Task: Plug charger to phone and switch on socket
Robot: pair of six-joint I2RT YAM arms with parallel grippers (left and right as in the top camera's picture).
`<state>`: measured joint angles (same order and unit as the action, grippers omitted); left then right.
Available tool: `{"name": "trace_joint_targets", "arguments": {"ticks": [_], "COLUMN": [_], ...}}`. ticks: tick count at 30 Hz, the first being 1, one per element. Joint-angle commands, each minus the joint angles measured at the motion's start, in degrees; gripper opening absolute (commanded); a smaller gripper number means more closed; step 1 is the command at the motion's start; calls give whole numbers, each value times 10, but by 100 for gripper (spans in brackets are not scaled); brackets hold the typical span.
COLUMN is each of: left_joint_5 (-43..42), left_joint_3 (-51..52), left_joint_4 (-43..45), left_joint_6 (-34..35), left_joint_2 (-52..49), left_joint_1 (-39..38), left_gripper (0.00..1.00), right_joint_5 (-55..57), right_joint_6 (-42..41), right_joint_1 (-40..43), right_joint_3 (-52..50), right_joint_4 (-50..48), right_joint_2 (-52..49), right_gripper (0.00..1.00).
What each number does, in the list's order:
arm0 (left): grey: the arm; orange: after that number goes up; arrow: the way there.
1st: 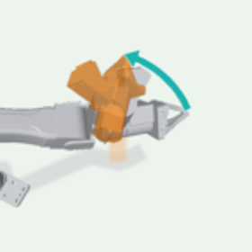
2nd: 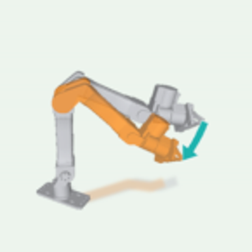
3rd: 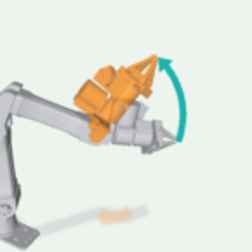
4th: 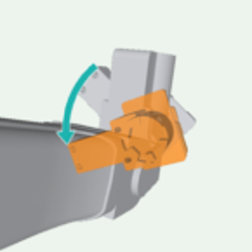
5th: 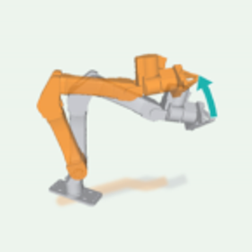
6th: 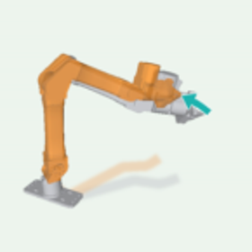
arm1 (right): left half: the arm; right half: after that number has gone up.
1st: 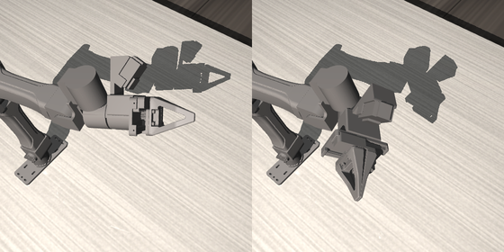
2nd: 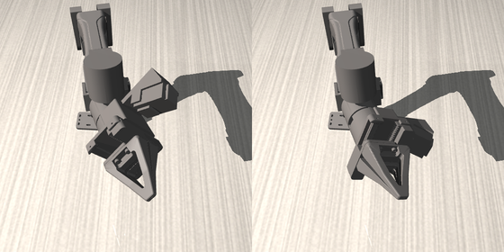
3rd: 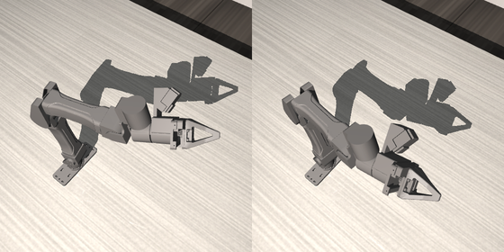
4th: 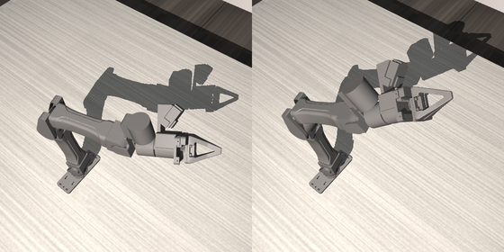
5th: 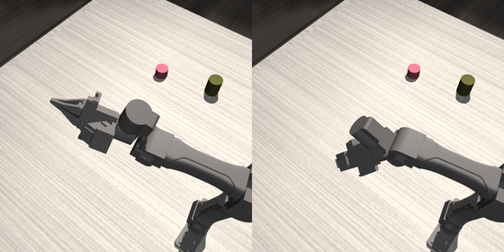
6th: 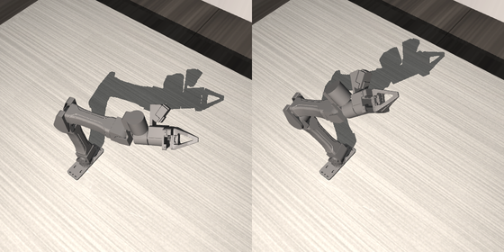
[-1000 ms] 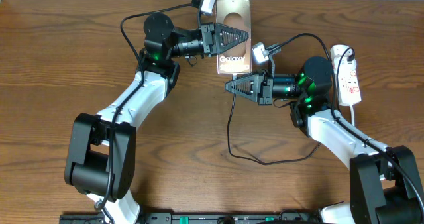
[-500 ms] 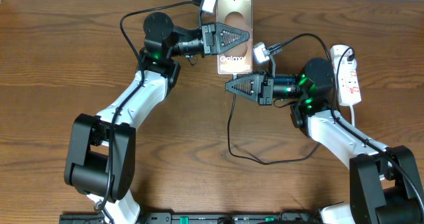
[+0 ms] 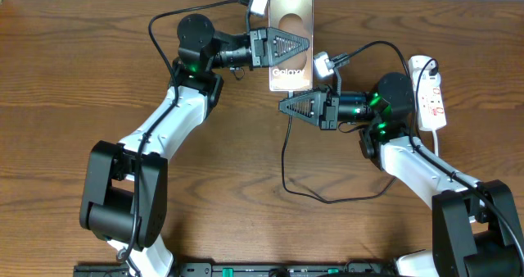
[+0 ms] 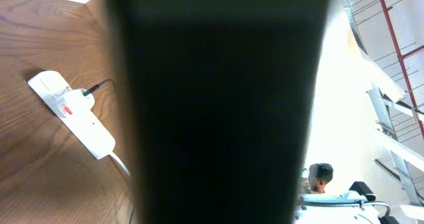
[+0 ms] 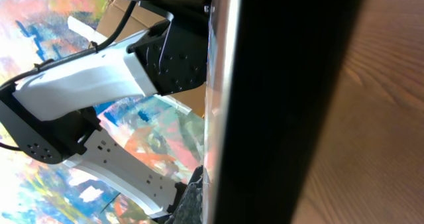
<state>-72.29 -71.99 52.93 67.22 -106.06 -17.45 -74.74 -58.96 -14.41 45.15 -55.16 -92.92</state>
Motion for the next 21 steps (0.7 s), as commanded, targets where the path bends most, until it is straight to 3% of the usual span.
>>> {"name": "trace_joint_targets", "arguments": {"ticks": [1, 3, 5, 8, 21], "left_joint_5": [-106, -106, -106, -106, -89], "left_joint_3": [-1, -1, -1, -1, -1], "left_joint_4": [-1, -1, -1, -1, 0], "left_joint_6": [-14, -14, -14, -14, -17], "left_joint_2": [17, 17, 17, 17, 17], "left_joint_1": [-27, -25, -23, -22, -22], "left_gripper": [7, 7, 7, 7, 7], "right_joint_5": [87, 81, 75, 67, 4], "right_joint_6": [-17, -19, -19, -18, -18], "right_joint_1": [24, 29, 33, 33, 33], "right_joint_3": [18, 18, 18, 18, 18], "right_joint_4": [-17, -17, -17, -17, -17], "right_joint_2": [8, 8, 8, 8, 8], "right_gripper": [1, 5, 50, 68, 86]}}
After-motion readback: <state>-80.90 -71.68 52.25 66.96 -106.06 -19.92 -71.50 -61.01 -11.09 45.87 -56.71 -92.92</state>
